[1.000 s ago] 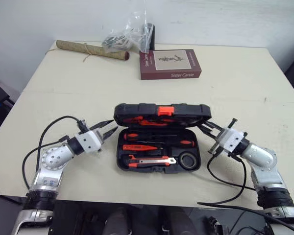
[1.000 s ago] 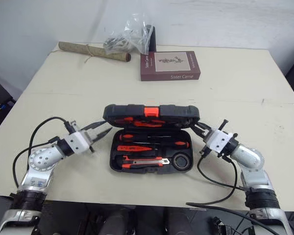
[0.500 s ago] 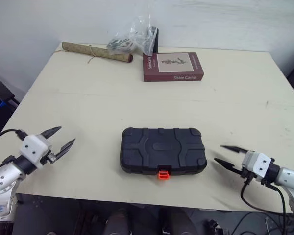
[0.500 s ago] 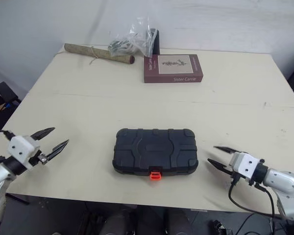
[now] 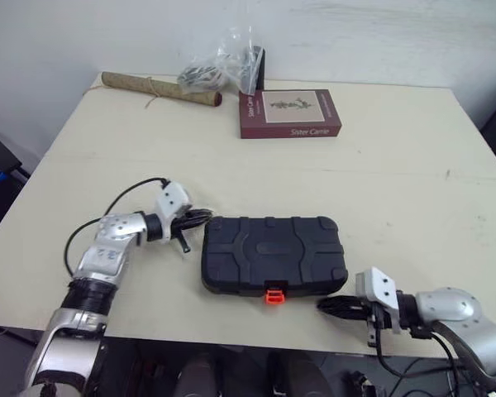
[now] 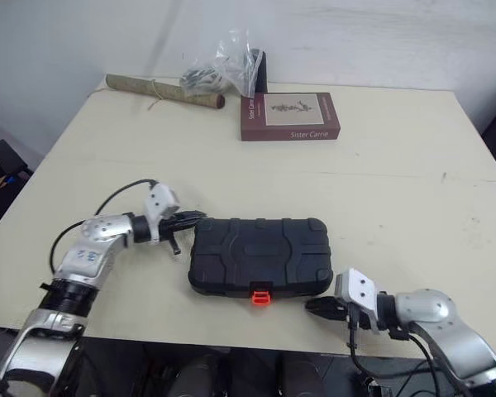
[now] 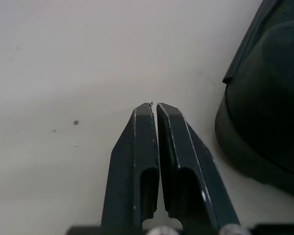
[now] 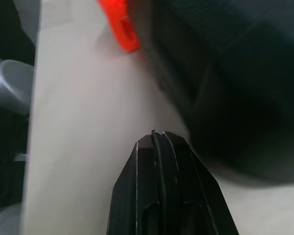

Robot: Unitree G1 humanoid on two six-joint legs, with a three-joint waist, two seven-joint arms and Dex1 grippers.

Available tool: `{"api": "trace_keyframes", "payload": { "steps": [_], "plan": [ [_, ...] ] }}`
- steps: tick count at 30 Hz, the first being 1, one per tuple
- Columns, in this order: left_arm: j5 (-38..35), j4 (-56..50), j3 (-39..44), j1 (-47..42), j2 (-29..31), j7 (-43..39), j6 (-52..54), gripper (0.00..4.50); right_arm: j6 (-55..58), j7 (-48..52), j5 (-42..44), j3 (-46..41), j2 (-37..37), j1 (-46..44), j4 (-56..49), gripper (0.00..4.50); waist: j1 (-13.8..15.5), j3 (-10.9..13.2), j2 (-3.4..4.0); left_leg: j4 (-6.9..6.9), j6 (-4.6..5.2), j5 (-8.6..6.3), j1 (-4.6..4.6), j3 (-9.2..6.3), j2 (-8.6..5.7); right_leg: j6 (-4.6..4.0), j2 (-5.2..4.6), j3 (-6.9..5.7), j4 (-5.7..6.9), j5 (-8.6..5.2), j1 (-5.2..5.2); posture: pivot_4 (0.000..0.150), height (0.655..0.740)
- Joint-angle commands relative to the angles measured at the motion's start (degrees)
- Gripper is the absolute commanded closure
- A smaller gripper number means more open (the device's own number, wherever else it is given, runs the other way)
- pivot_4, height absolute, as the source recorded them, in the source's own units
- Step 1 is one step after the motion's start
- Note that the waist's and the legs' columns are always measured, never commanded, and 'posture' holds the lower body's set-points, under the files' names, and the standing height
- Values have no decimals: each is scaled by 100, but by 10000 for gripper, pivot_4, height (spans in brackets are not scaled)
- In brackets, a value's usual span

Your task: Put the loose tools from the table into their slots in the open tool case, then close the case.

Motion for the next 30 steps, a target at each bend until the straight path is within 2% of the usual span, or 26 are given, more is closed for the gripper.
{"api": "trace_keyframes", "payload": {
  "steps": [1, 5, 10, 13, 18, 20, 24, 27, 30],
  "plan": [
    [-45, -241, -73, 7, 55, -437, 107, 43741, -351, -204, -616, 95, 247, -538, 784, 45000, -54, -1, -17, 4, -1, 1, 0, -1, 2, 0, 0, 0, 4, 0, 0, 1500, 7400],
    [-131, -588, 19, 242, 154, -636, 102, 43741, -844, -90, -1033, 301, 543, -1527, 1926, 45000, -151, -8, -31, 7, -3, 3, 19, 1, 0, 0, -4, 6, 13, 1, 17, 1500, 7400],
    [-312, -1542, 236, 943, 430, -791, 323, 43741, -1312, -7, -1345, 469, 1006, -2682, 3332, 45000, -199, -11, -41, 6, -7, 6, 21, -1, 2, -1, -8, 6, 18, 1, 16, 1500, 7400],
    [-454, -1954, 490, 1288, 521, -795, 257, 43741, -1500, 50, -1423, 444, 1153, -3012, 3919, 45000, -187, -11, -41, 4, -6, 5, 17, -3, 4, -2, -9, 5, 13, 1, 12, 1500, 7400],
    [-1339, -2720, 1168, 1644, 575, -945, 613, 43741, -1962, -128, -1424, 190, 1270, -3256, 4435, 45000, -171, -11, -41, 6, -3, 5, 17, -3, 2, -2, -16, 5, 15, 2, 14, 1500, 7400],
    [-1507, -2951, 1273, 1636, 632, -990, 700, 43741, -1986, -170, -1334, 5, 1151, -3085, 4255, 45000, -151, -11, -39, 6, -3, 4, 18, -3, 0, -1, -18, 5, 15, 1, 16, 1500, 7400],
    [-1678, -3177, 1110, 1007, 449, -845, 889, 43741, -1531, -83, -772, -524, 785, -2197, 2941, 45000, 39, 6, -12, 5, 3, 1, 4, -15, -9, -1, -26, -5, 9, 1, 12, 1500, 7400],
    [-1368, -3057, 493, 471, 134, -830, 907, 43741, -705, -228, -76, -1049, 611, -1466, 1550, 45000, 100, 9, -5, 6, 10, -2, -7, -17, -16, 2, -29, -9, 2, 3, 10, 1500, 7400],
    [-1043, -2817, 11, 185, -94, -882, 800, 43741, 70, -409, 407, -1298, 548, -1009, 429, 45000, 27, 11, 0, 6, 14, -4, -6, -5, -19, 12, -26, 2, -2, 8, 10, 1500, 7400]
  ]
}}
